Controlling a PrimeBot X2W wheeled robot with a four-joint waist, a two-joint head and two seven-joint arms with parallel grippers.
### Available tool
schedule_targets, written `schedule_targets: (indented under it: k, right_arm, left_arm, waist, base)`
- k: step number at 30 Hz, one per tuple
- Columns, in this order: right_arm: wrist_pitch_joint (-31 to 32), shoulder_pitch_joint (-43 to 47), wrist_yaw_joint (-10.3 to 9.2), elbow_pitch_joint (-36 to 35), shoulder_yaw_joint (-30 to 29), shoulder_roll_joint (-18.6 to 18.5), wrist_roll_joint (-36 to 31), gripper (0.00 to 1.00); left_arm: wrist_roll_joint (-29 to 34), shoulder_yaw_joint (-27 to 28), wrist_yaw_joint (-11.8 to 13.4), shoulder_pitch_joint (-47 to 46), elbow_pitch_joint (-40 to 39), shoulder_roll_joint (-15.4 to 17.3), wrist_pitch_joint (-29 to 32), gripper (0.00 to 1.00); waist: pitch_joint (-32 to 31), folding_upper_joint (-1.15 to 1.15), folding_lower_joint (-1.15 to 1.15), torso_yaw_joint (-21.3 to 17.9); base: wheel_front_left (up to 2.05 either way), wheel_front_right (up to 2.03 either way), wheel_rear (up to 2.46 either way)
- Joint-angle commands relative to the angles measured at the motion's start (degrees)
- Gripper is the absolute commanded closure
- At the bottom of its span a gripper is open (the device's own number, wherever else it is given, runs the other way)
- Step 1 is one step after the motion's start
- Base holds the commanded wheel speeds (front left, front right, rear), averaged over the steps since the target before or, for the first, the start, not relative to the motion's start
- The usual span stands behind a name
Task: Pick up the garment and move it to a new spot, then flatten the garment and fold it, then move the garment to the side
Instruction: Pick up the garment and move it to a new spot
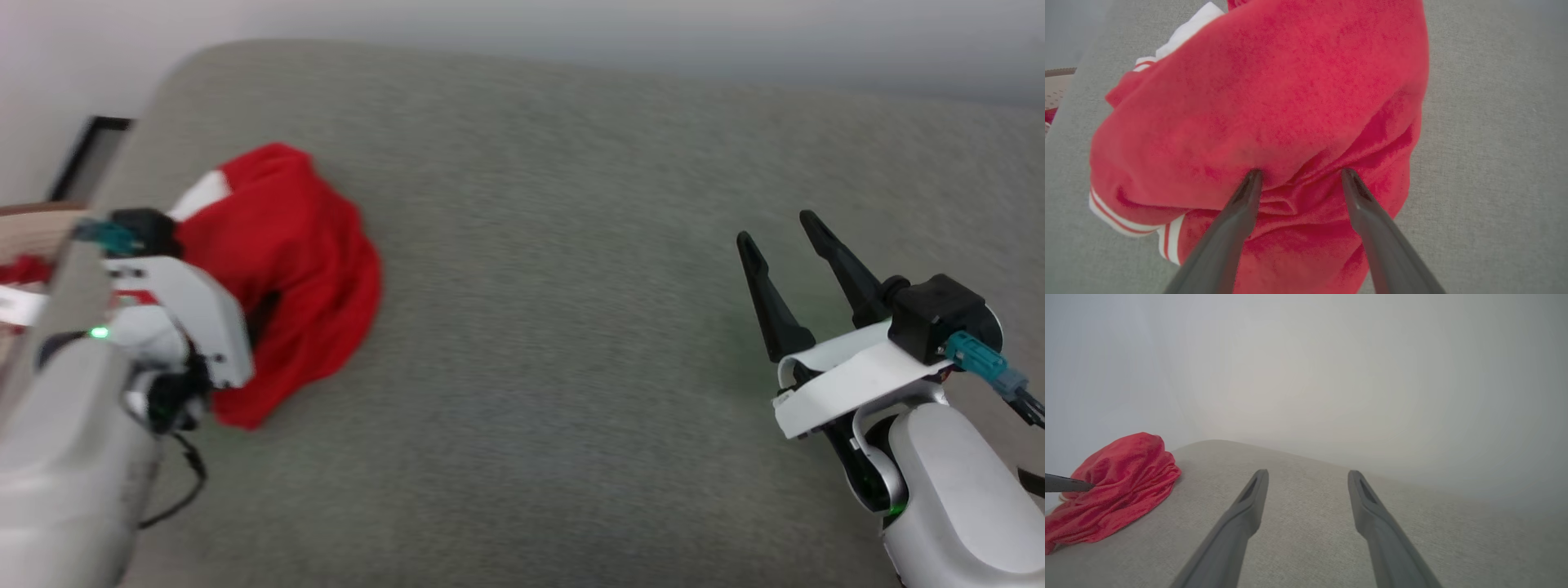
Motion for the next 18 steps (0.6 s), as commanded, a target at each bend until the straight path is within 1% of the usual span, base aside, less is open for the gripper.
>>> schedule_targets:
  k: [1, 4, 6, 9, 14, 15, 16, 17, 18]
  right_arm:
    - [-0.04, -1.0, -0.08, -0.45, -0.2, 0.39, -0.06, 0.0]
    - [-0.03, -0.97, -0.08, -0.87, -0.73, 0.35, -0.36, 0.0]
    - [-0.03, -1.04, -0.08, -1.23, -0.98, 0.41, -0.41, 0.0]
    - [-0.03, -1.16, -0.08, -1.68, -1.31, 0.46, -0.49, 0.0]
    - [-0.03, -1.53, -0.08, -1.94, -1.29, 0.72, -0.82, 0.0]
    - [-0.03, -1.62, -0.08, -1.93, -1.27, 0.72, -0.94, 0.0]
    - [-0.03, -1.6, -0.08, -1.93, -1.23, 0.76, -1.02, 0.0]
    - [-0.04, -1.56, -0.08, -1.87, -1.15, 0.8, -1.08, 0.0]
    - [-0.04, -1.56, -0.08, -1.8, -1.08, 0.88, -1.04, 0.0]
  left_arm:
    - [-2.39, -0.39, -0.05, -1.03, -0.39, 1.36, 0.85, 0.0]
    - [-6.42, -0.76, -0.05, -1.06, 0.59, 3.2, 2.42, 0.0]
    - [-8.54, -1.29, -0.06, -0.6, 1.57, 3.74, 4.22, 0.0]
    - [-10.99, -2.47, -0.12, 0.64, 2.68, 3.27, 6.3, 0.0]
    - [-13.17, -4.08, -0.06, 2.35, 5.09, 1.63, 6.54, 0.0]
    - [-13.55, -4.59, -0.07, 2.54, 5.14, 1.21, 6.33, 0.41]
    - [-14.24, -4.69, -0.09, 2.54, 5.1, 0.72, 5.82, 0.74]
    - [-14.89, -4.53, -0.16, 2.46, 5.01, 0.4, 5.14, 0.95]
    - [-14.98, -4.67, -0.16, 2.28, 4.71, 0.51, 4.29, 1.0]
  waist:
    - [8.64, 0.0, 0.0, -10.44]
    - [9.82, 0.0, 0.0, -12.38]
    - [10.47, 0.0, 0.0, -13.37]
    - [11.1, 0.0, 0.0, -14.16]
    - [11.23, 0.0, 0.0, -14.03]
    - [10.98, 0.0, 0.0, -13.76]
    - [10.62, 0.0, 0.0, -13.5]
    - [10.19, 0.0, 0.0, -13.23]
    - [9.65, 0.0, 0.0, -12.97]
  base:
    - [0.0, 0.0, 0.0]
    - [0.0, 0.0, 0.0]
    - [0.0, 0.0, 0.0]
    - [0.0, 0.0, 0.0]
    - [0.0, 0.0, 0.0]
    - [0.0, 0.0, 0.0]
    - [0.0, 0.0, 0.0]
    - [0.0, 0.0, 0.0]
    - [0.0, 0.0, 0.0]
